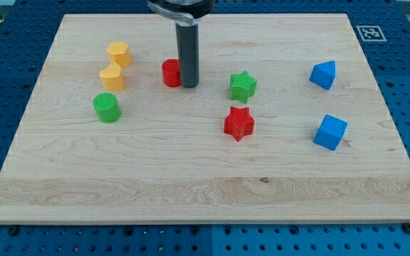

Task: Slide the red circle to the left of the yellow hexagon

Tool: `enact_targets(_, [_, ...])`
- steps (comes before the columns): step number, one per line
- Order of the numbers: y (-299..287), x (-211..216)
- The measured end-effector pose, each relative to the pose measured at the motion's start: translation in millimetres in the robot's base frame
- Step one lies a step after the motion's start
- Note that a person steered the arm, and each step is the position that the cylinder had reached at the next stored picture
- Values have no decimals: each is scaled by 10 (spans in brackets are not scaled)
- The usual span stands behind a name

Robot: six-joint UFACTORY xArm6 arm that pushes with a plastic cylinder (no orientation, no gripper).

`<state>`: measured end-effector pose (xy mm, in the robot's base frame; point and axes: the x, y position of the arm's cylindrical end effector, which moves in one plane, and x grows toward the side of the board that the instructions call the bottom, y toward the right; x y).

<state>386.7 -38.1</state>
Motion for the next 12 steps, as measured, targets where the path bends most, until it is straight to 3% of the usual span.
enact_targets(5, [-282,-12])
enact_targets(8, [-315,-714])
enact_targets(11, [-372,-821])
enact_targets(12, [26,-821])
